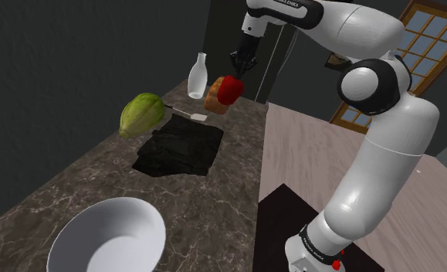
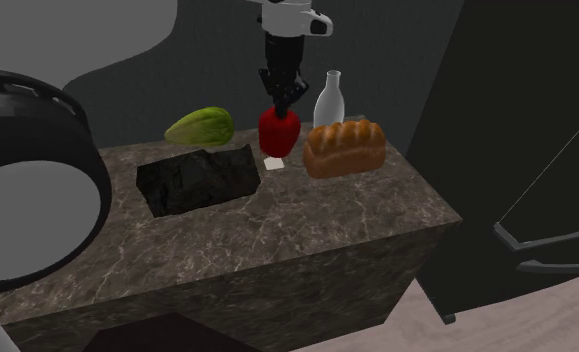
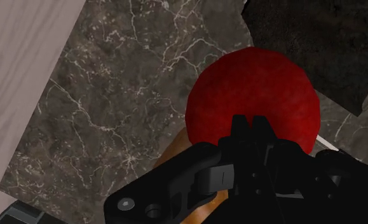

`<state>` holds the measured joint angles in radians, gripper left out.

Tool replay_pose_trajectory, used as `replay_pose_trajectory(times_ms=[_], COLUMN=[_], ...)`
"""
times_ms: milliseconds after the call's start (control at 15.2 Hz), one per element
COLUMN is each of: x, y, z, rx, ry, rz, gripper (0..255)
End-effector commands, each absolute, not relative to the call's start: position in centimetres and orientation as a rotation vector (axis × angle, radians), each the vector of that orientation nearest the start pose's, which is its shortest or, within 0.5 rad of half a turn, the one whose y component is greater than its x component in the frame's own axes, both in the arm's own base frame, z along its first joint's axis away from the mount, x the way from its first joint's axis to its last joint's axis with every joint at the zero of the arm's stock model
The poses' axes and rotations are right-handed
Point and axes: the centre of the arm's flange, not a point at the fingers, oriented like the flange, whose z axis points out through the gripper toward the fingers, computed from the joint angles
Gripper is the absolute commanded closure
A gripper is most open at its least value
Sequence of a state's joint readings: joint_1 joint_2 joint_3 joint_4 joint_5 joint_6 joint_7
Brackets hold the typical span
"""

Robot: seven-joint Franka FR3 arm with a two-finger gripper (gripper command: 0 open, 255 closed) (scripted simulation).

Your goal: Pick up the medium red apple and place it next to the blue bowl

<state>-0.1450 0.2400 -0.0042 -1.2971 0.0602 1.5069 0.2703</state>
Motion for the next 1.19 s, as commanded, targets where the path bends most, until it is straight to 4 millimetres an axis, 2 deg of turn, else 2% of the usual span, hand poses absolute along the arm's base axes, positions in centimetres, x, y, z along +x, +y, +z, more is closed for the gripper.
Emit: replay_pose_trajectory(times_ms=[0, 792, 1122], x=[61.5, 61.5, 59.3], y=[-8.5, -8.5, -2.3], z=[61.7, 67.9, 67.9], rx=[-3.017, -3.017, -3.017], ry=[0.638, 0.638, 0.638], rz=[0.053, 0.053, 0.053], gripper=[255, 255, 255])
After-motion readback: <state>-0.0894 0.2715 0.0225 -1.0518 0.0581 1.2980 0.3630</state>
